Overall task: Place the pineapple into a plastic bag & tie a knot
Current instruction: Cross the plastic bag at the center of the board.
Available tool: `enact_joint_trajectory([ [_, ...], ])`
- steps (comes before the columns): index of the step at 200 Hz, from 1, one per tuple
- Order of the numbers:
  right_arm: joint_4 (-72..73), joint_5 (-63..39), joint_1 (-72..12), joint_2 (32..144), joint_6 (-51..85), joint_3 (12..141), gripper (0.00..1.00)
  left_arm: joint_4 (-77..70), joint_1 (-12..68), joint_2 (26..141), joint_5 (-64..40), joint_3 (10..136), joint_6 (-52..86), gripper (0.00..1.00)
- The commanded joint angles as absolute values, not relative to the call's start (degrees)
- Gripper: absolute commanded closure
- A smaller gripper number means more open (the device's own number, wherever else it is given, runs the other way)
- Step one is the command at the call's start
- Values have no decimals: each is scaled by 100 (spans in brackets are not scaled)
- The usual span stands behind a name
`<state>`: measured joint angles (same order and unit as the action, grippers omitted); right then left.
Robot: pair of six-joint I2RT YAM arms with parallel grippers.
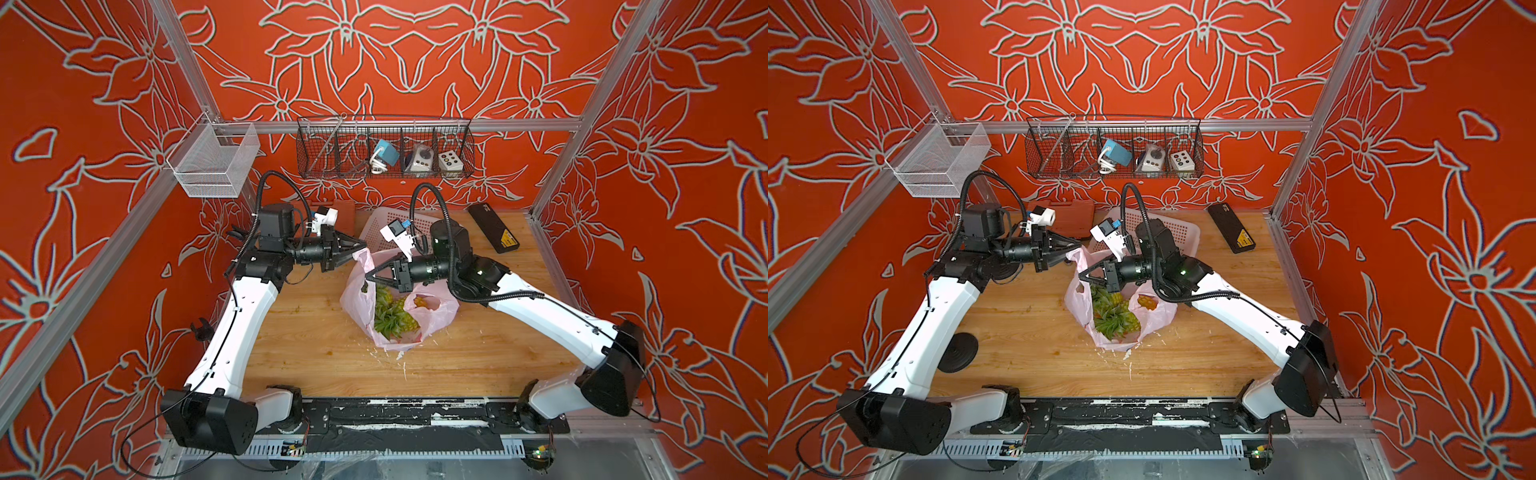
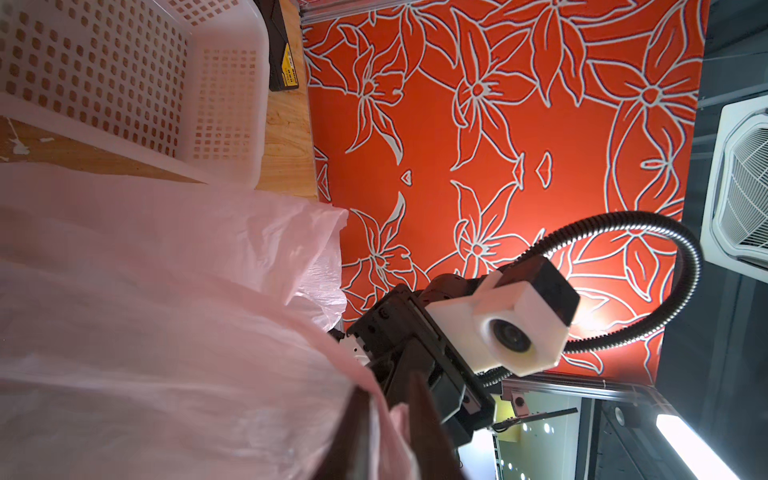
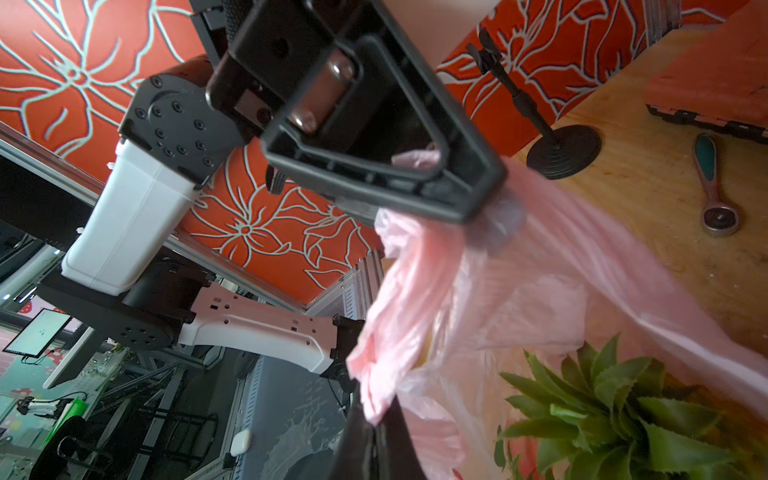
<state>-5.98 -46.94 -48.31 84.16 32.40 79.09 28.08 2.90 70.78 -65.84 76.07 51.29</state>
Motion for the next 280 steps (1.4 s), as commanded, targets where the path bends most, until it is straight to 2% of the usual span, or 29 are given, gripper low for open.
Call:
enact_joint_trajectory([
  [1, -1100, -4668, -4864, 8051, 2865, 8647, 100, 3548, 237, 6974, -6275, 7927, 4187, 47],
  [15, -1508, -4674, -4843, 7969, 2639, 9000, 100, 3773, 229, 6895, -6059, 8039, 3783, 40],
  [62, -2628, -4691, -4760, 7992, 2101, 9904, 100, 3357, 236, 6331, -5554, 7893, 2969, 34],
  [75, -2689, -4727, -4651, 8003, 2077, 9918, 100, 2907, 230, 6121, -5655, 7678, 2861, 32],
  [88, -2658, -4907, -4488, 8065, 2184, 9895, 100, 2237, 235, 5862, -5772, 7310, 2861, 26],
  [112, -2514, -5036, -4284, 8111, 2367, 9766, 100, 1337, 271, 5289, -6178, 6632, 2644, 23],
  [133, -2461, -5186, -4245, 8161, 2447, 9782, 100, 1771, 403, 4985, -5719, 6465, 1946, 23],
  [154, -2369, -5258, -4241, 8178, 2531, 9791, 100, 1115, 624, 4752, -5256, 6070, 2045, 17],
  [207, -2266, -5308, -4243, 8210, 2606, 9717, 100, 1156, 1740, 5536, -4628, 6482, 1361, 15],
  [230, -2121, -5405, -4245, 8191, 2728, 9646, 100, 448, 1947, 5530, -4344, 6216, 1498, 14],
  [280, -2177, -5459, -4245, 8191, 2753, 9650, 100, 33, 2403, 5922, -4166, 6313, 1370, 14],
])
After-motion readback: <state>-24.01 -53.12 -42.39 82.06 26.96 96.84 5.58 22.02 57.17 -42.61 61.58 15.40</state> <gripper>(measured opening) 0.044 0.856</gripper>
